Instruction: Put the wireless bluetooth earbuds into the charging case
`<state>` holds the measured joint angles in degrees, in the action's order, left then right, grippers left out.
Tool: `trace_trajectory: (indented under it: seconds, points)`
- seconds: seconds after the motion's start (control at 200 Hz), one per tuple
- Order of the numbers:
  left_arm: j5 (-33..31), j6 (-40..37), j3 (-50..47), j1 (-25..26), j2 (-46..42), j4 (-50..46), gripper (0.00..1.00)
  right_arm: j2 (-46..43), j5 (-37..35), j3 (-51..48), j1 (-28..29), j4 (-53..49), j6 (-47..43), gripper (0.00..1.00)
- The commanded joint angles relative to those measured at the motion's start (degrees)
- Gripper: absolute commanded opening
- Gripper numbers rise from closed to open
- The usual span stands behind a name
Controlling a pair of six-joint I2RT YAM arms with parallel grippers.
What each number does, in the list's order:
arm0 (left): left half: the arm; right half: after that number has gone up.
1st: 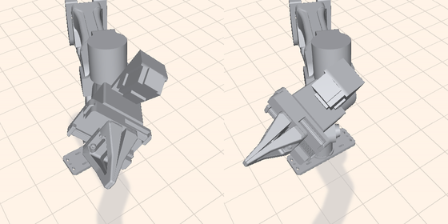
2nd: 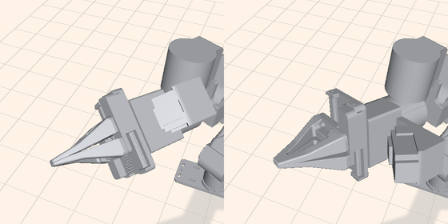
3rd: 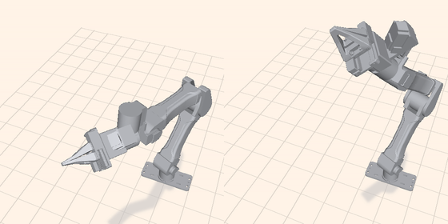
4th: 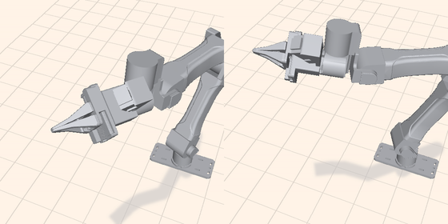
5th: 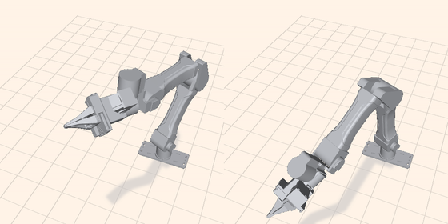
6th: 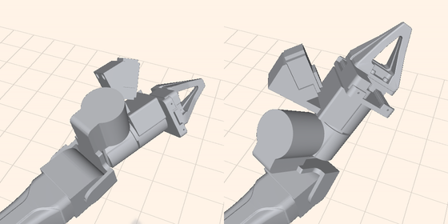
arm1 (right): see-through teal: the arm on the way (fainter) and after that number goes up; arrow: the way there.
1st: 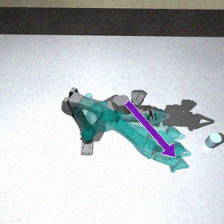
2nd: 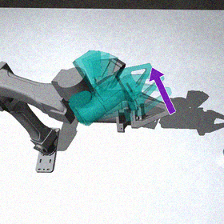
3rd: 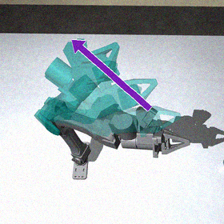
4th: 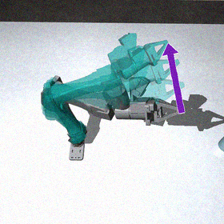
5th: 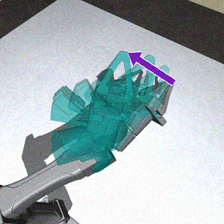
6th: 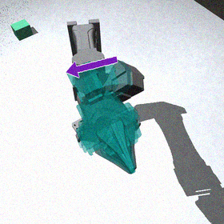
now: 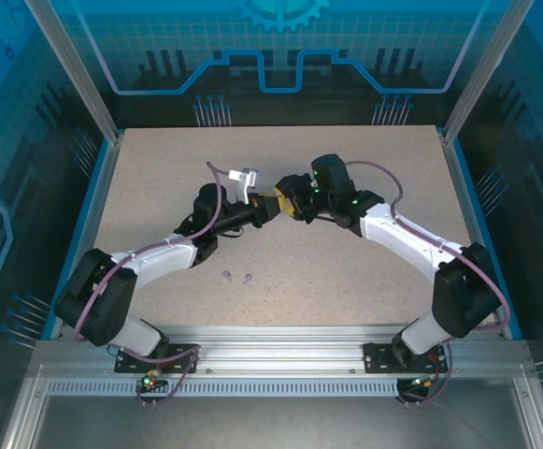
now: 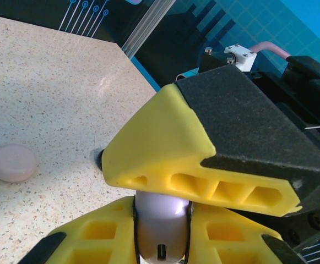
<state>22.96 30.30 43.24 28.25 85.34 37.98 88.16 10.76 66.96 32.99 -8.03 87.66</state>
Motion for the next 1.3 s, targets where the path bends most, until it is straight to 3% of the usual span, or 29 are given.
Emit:
trace_trajectory:
  seconds: [0.0,0.145,0.205,0.335,0.515,0.655,0.905,1.111,1.296]
  points:
    - [0.5,0.7,0.0,0.1,0.3,2.8,0.10,0.0,0.4,-0.4,-0.2,0.8,0.3,0.33]
    - [0.9,1.5,0.3,0.2,0.8,3.5,0.11,0.1,0.6,-0.2,-0.2,1.1,0.4,0.33]
    - [0.8,1.9,0.1,0.3,1.2,4.2,0.00,0.1,0.6,-0.2,-0.2,1.1,0.3,0.33]
    - [0.8,2.6,0.0,0.5,1.6,4.8,0.00,0.1,0.5,0.0,-0.3,1.0,0.2,0.39]
    - [0.3,3.2,-0.5,0.7,1.6,4.9,0.00,-0.9,-0.1,0.1,-1.6,0.7,-1.1,0.81]
    - [-0.1,3.4,-0.9,0.7,1.3,4.3,0.00,-4.0,-2.0,-0.1,-4.1,-1.7,-3.8,1.00]
    - [-0.4,1.8,-0.6,0.6,0.4,1.2,0.00,-12.5,-4.5,-3.9,-9.4,-8.4,-12.1,1.00]
    - [1.3,-0.3,0.4,-0.1,-0.5,-2.6,0.00,-19.2,-9.4,-7.8,-10.6,-14.3,-27.2,1.00]
    - [6.5,-0.5,1.6,-2.3,-0.7,-5.2,0.00,-21.9,-6.5,-11.2,-10.2,-12.7,-43.2,1.00]
